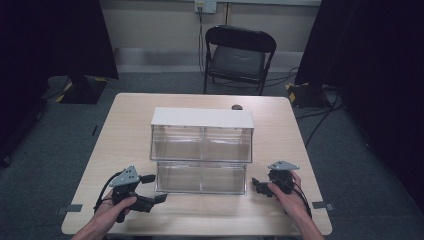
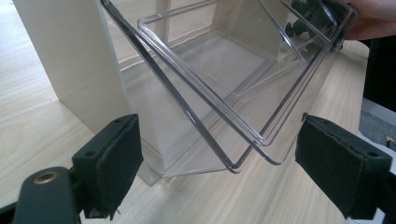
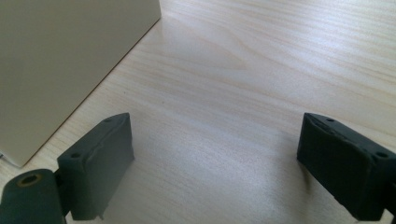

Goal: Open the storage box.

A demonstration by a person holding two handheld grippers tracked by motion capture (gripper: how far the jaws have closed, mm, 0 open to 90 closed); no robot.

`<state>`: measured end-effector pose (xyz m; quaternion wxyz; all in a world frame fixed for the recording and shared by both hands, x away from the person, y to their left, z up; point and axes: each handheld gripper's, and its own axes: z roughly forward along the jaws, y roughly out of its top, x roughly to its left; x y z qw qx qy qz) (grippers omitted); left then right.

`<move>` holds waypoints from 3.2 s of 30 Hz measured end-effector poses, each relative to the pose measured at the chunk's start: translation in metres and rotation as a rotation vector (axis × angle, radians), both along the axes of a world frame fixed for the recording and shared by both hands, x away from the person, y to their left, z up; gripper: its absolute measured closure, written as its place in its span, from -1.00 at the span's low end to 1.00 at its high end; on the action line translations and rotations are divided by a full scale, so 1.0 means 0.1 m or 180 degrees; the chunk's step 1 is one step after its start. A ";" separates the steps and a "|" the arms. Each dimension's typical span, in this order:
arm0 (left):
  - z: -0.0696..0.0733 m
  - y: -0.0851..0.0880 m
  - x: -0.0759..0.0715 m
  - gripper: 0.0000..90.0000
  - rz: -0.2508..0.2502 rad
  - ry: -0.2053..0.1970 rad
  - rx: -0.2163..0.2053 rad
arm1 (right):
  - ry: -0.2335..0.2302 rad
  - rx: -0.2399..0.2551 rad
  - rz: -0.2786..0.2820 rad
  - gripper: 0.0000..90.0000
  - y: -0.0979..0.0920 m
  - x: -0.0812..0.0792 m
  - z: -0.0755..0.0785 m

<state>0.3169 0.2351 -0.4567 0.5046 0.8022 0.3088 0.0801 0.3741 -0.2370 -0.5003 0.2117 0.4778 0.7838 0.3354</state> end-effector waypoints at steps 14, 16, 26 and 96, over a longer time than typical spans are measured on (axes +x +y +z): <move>0.06 0.01 -0.02 -0.73 -0.0001 -0.0142 -0.0087 | 0.0002 0.0001 -0.0001 -0.77 0.00 0.00 0.00; 0.07 0.01 -0.03 -0.72 -0.0006 -0.0190 -0.0063 | 0.0001 0.0003 -0.0003 -0.78 0.00 0.00 0.00; 0.10 0.02 -0.02 -0.67 -0.0010 -0.0167 -0.0091 | 0.0001 0.0002 -0.0003 -0.77 0.00 0.00 0.00; 0.34 0.01 0.13 -0.67 0.0155 -0.0275 -0.0302 | 0.0013 -0.0010 0.0038 -0.84 0.01 0.04 0.00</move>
